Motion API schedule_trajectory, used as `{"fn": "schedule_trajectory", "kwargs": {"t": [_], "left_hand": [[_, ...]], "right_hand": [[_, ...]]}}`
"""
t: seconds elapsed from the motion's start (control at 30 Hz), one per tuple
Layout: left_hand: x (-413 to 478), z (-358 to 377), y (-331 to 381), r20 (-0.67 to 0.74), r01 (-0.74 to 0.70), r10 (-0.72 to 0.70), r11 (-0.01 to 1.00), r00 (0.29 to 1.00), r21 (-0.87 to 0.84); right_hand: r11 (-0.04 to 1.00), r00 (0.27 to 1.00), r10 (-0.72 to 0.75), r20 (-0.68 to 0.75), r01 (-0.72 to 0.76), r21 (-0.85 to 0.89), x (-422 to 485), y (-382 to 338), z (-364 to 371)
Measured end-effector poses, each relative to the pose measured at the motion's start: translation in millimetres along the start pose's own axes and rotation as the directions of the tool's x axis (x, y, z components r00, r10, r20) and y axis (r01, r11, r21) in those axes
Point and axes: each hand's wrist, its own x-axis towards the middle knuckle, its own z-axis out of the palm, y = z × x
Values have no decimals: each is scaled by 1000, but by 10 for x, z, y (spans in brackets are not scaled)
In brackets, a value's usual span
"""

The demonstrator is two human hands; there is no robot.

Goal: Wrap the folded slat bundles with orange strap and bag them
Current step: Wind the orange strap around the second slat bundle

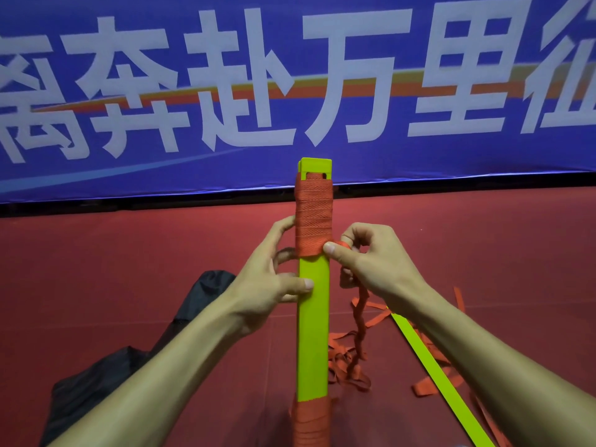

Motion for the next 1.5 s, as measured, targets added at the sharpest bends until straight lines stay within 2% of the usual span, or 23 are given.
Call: {"fn": "schedule_trajectory", "kwargs": {"t": [0.2, 0.43, 0.63, 0.73, 0.87, 1.0, 1.23, 1.5], "left_hand": [[-19, -70, -11, 163, 21, -11, 998, 987, -63], [-10, -59, -91, 100, -58, 62, 997, 993, -44], [-24, -71, -113, 153, -19, 32, 996, 988, -88], [-19, -66, -140, 152, 6, 8, 996, 988, -89], [-27, -91, -188, 163, 41, -32, 998, 986, -51], [-35, -106, -179, 147, 60, -55, 998, 988, -32], [-56, -89, -115, 128, 52, -41, 995, 991, -81], [-72, -86, -76, 130, 64, -48, 991, 990, -122]], "right_hand": [[996, 997, 14, 72, -20, 82, -5, -57, -36], [995, 987, 32, 155, -45, 85, -10, -38, -31], [994, 983, 33, 183, -52, 101, -36, -71, -28], [973, 956, 121, 266, -167, 158, -35, -107, -69], [874, 842, 274, 464, -420, 245, -22, -104, -182], [812, 787, 269, 555, -495, 309, -11, -40, -213], [752, 766, 203, 611, -521, 403, 9, -9, -198], [753, 806, 273, 525, -519, 406, 6, -15, -217]]}}
